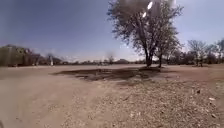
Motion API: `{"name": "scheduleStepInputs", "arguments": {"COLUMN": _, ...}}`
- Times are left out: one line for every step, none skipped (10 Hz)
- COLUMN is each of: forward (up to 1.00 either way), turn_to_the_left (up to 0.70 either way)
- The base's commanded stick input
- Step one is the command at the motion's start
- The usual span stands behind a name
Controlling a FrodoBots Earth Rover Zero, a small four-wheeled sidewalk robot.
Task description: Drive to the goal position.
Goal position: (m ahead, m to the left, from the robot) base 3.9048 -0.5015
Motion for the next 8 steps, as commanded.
{"name": "scheduleStepInputs", "arguments": {"forward": 0.85, "turn_to_the_left": 0.00}}
{"name": "scheduleStepInputs", "arguments": {"forward": 0.85, "turn_to_the_left": 0.00}}
{"name": "scheduleStepInputs", "arguments": {"forward": 0.85, "turn_to_the_left": 0.00}}
{"name": "scheduleStepInputs", "arguments": {"forward": 0.85, "turn_to_the_left": 0.00}}
{"name": "scheduleStepInputs", "arguments": {"forward": 0.85, "turn_to_the_left": 0.00}}
{"name": "scheduleStepInputs", "arguments": {"forward": 0.85, "turn_to_the_left": 0.00}}
{"name": "scheduleStepInputs", "arguments": {"forward": 0.85, "turn_to_the_left": 0.00}}
{"name": "scheduleStepInputs", "arguments": {"forward": 0.85, "turn_to_the_left": 0.03}}
